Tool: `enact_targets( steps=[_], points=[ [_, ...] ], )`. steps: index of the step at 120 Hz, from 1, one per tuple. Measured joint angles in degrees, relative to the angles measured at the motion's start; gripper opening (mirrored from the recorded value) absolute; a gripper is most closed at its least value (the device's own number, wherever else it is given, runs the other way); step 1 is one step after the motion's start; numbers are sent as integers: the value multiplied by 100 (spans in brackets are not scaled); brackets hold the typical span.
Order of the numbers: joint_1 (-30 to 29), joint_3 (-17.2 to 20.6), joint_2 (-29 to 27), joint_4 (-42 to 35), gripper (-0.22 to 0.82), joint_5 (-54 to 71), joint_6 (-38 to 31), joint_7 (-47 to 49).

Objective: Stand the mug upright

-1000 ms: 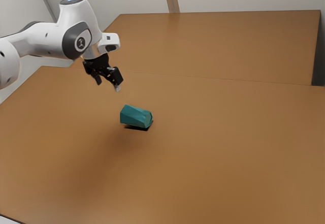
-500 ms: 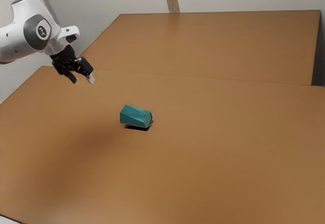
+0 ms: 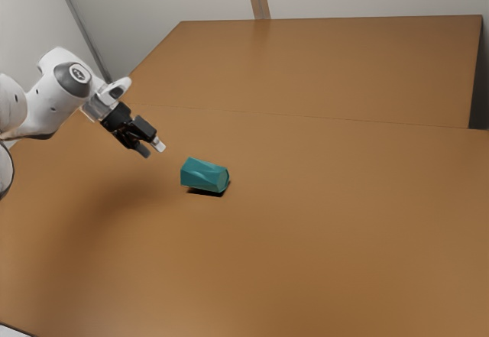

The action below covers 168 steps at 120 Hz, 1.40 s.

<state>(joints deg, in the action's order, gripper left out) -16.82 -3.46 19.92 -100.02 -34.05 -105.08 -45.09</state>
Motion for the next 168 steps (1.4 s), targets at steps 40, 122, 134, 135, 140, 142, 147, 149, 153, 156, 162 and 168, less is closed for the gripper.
enact_targets(
  steps=[40, 122, 134, 135, 140, 142, 147, 149, 153, 156, 162, 168],
  points=[
    [64, 46, 745, 295, 60, -722, 127, -865],
    [349, 100, 955, 411, 55, -1119, 181, -1536],
    [347, 121, 956, 398, 43, -1140, 164, -1567],
    [346, 122, 956, 397, 42, -1141, 163, -1570],
    [346, 124, 956, 395, 36, -1148, 157, -1578],
    [346, 125, 956, 393, 34, -1155, 154, -1581],
    [346, 125, 957, 385, 29, -1173, 147, -1588],
    [346, 126, 957, 384, 26, -1179, 144, -1591],
    [349, 126, 957, 383, 22, -1188, 139, -1595],
    [348, 126, 957, 383, 19, -1193, 137, -1598],
    [347, 130, 955, 379, 13, -1205, 132, -1603],
    [350, 136, 953, 381, 7, -1221, 127, -1606]
  ],
)
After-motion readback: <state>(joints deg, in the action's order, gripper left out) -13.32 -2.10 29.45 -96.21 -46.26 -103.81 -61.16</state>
